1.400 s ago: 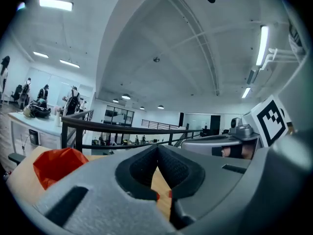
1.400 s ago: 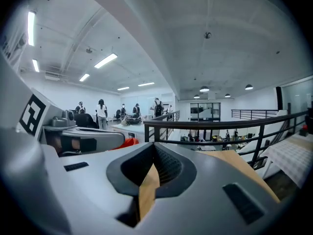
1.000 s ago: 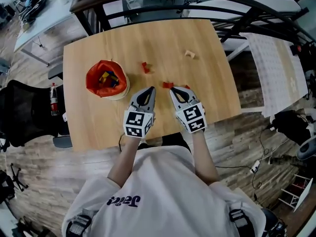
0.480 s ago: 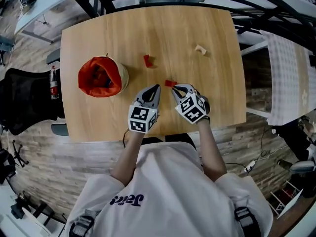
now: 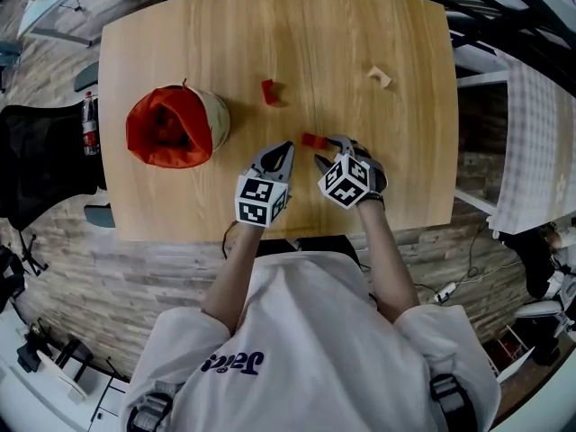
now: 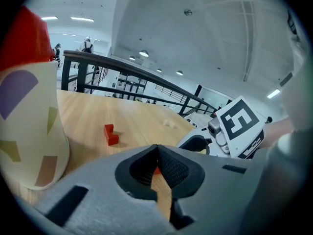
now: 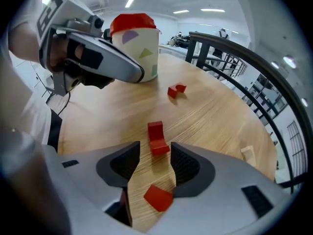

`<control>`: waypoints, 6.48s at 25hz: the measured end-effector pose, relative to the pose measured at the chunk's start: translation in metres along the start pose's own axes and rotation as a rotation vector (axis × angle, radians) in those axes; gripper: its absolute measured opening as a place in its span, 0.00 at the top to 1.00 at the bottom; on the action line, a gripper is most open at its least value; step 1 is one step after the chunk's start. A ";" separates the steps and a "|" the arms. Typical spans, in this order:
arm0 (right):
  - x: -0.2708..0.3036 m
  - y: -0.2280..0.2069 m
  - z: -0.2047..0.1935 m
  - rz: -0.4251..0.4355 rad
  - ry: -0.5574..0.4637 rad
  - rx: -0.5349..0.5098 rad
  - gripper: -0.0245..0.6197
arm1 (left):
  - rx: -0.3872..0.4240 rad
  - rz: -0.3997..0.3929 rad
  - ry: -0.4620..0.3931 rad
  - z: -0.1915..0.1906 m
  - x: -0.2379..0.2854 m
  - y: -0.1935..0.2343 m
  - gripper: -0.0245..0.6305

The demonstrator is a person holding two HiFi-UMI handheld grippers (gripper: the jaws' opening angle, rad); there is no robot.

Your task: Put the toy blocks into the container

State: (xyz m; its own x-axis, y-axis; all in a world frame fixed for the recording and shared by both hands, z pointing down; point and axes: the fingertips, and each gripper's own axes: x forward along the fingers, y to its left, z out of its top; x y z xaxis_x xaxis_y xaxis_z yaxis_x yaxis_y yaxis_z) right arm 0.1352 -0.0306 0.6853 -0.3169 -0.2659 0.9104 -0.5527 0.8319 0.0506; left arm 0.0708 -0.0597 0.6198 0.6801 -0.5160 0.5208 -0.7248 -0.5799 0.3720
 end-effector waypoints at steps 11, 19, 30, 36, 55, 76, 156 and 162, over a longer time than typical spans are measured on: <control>0.030 -0.007 -0.011 0.008 0.061 -0.079 0.66 | -0.054 0.030 0.014 -0.017 0.002 0.011 0.95; 0.026 -0.013 -0.007 -0.030 0.043 -0.047 0.75 | -0.077 0.005 -0.009 -0.006 -0.006 0.008 0.95; -0.043 -0.017 0.041 -0.146 -0.110 0.052 0.75 | -0.014 -0.014 -0.075 0.036 -0.033 0.002 0.95; -0.098 -0.018 0.085 -0.231 -0.220 0.046 0.75 | 0.038 -0.022 -0.174 0.084 -0.065 -0.003 0.95; -0.185 0.021 0.255 -0.207 -0.541 -0.073 0.75 | 0.057 0.183 -0.393 0.153 -0.199 0.061 0.95; -0.042 0.086 0.347 -0.048 -0.298 -0.357 0.75 | -0.095 0.406 -0.420 0.100 -0.277 0.162 0.95; -0.010 -0.022 -0.101 -0.140 0.040 0.469 0.64 | 0.238 -0.315 0.181 -0.013 0.090 -0.083 0.95; 0.002 -0.024 -0.104 -0.146 0.032 0.462 0.63 | 0.218 -0.278 0.184 -0.018 0.097 -0.072 0.95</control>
State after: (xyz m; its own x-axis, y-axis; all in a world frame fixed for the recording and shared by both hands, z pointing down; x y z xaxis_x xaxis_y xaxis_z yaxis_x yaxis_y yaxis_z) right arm 0.2274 -0.0005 0.7288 -0.1905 -0.3426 0.9200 -0.8762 0.4819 -0.0020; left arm 0.1866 -0.0565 0.6571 0.8016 -0.2105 0.5596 -0.4623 -0.8117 0.3569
